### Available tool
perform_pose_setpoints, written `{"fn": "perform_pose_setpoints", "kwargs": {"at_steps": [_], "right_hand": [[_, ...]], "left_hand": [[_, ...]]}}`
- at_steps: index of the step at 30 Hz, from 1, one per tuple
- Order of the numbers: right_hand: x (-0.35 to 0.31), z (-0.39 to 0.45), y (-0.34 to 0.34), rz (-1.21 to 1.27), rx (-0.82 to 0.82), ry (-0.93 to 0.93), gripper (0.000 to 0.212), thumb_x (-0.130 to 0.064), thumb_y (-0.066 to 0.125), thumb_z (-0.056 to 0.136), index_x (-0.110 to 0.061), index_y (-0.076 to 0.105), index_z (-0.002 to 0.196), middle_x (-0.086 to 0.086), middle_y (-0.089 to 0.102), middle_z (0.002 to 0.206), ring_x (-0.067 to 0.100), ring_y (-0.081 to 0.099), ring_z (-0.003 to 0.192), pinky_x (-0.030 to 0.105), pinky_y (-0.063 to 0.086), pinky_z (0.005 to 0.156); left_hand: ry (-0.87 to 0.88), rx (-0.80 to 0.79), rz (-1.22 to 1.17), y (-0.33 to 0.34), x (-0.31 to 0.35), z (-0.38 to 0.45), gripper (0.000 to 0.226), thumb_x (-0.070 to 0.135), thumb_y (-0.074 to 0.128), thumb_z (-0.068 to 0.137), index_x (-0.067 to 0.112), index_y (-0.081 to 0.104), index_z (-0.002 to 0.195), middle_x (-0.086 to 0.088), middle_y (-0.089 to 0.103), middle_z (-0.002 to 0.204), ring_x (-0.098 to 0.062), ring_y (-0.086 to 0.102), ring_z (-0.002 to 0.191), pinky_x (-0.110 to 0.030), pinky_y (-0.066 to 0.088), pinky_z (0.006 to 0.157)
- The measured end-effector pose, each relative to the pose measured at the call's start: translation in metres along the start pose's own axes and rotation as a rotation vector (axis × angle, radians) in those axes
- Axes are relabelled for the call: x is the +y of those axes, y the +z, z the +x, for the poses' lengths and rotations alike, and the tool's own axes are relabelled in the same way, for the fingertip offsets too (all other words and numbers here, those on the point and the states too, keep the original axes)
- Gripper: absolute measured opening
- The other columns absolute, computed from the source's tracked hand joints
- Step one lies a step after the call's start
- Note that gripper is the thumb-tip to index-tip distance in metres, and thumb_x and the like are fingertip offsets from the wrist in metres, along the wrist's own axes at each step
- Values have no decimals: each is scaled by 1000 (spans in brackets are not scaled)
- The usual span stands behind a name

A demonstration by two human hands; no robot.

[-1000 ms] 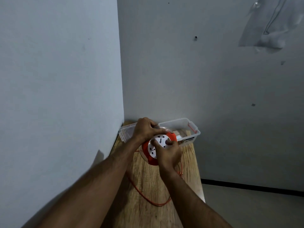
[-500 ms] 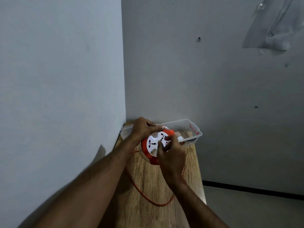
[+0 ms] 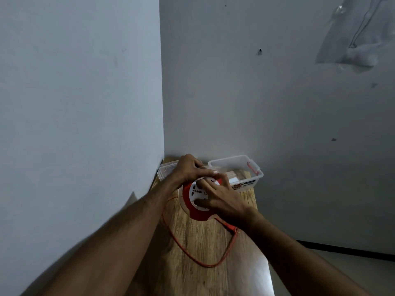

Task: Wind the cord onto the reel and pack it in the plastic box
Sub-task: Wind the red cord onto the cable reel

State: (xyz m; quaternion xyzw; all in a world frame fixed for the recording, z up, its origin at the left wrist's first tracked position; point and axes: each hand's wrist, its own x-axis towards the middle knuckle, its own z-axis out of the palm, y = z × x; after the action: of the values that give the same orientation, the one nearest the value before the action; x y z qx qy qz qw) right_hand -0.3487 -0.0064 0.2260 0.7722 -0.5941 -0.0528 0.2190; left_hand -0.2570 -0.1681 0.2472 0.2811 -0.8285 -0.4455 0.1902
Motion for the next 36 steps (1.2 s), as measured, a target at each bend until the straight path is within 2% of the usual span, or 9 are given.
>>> {"fn": "perform_pose_setpoints", "kwargs": {"at_steps": [5, 9, 14, 21, 25, 27, 30, 33, 36], "right_hand": [[-2, 3, 0, 24, 61, 56, 50, -41, 78, 80, -34, 63, 127, 10, 46, 134, 32, 46, 128, 56, 38, 98], [-3, 6, 5, 100, 62, 201, 71, -52, 80, 68, -29, 59, 132, 15, 51, 134, 35, 52, 120, 53, 43, 96], [-12, 6, 11, 391, 194, 519, 69, -52, 78, 74, -19, 60, 131, 12, 68, 123, 32, 66, 109, 54, 56, 91], [-38, 20, 0, 804, 490, 1134, 55, -49, 81, 77, -21, 64, 123, -5, 72, 110, 10, 69, 95, 16, 52, 79], [-52, 34, -3, 1143, 609, 1587, 55, -41, 90, 71, -18, 64, 114, 4, 70, 115, 19, 68, 101, 33, 60, 80], [-54, 42, -6, 1465, 638, 1876, 48, -37, 91, 70, -19, 61, 103, 11, 68, 119, 26, 67, 103, 45, 61, 85], [-47, 49, -12, 1909, 724, 2174, 72, -32, 92, 70, -5, 56, 126, 20, 61, 126, 41, 64, 113, 58, 57, 90], [-46, 44, -7, 1958, 668, 2006, 56, -23, 87, 77, -7, 59, 122, 14, 69, 115, 36, 72, 98, 56, 62, 80], [-57, 26, -9, 1434, 662, 1603, 21, -19, 76, 88, -19, 62, 104, 6, 72, 103, 23, 75, 84, 27, 63, 65]], "left_hand": [[12, -8, 25, 1, 4, 1, 26, 40, 90, 73, 17, 84, 82, -1, 79, 74, -11, 75, 61, -30, 61, 58], [13, 35, 15, 1, 2, 3, 31, 46, 91, 70, 16, 84, 76, 0, 78, 69, -13, 73, 63, -41, 60, 63], [-20, 103, -46, 1, 3, 1, 39, 52, 88, 72, 13, 84, 79, -1, 78, 69, -21, 76, 66, -30, 60, 60], [-26, 165, -61, 12, 3, 6, 46, 55, 87, 72, 9, 82, 77, -3, 78, 72, -20, 75, 63, -37, 63, 63], [38, 176, -11, 18, 0, 8, 45, 59, 88, 67, 14, 81, 67, 2, 72, 58, -19, 68, 52, -30, 51, 52], [67, 170, 22, 23, -1, 8, 44, 62, 87, 65, 18, 82, 67, 7, 70, 55, -11, 66, 51, -28, 52, 50], [46, 167, 53, 26, -5, 7, 42, 63, 86, 65, 22, 78, 61, 9, 72, 58, -6, 67, 51, -29, 55, 49], [-19, 190, 17, 20, -11, 8, 34, 54, 87, 72, 26, 73, 59, 4, 76, 65, -6, 70, 53, -23, 54, 50], [-57, 177, -15, 10, -13, 8, 34, 53, 87, 74, 20, 79, 70, 2, 78, 70, -12, 74, 58, -24, 56, 52]]}}
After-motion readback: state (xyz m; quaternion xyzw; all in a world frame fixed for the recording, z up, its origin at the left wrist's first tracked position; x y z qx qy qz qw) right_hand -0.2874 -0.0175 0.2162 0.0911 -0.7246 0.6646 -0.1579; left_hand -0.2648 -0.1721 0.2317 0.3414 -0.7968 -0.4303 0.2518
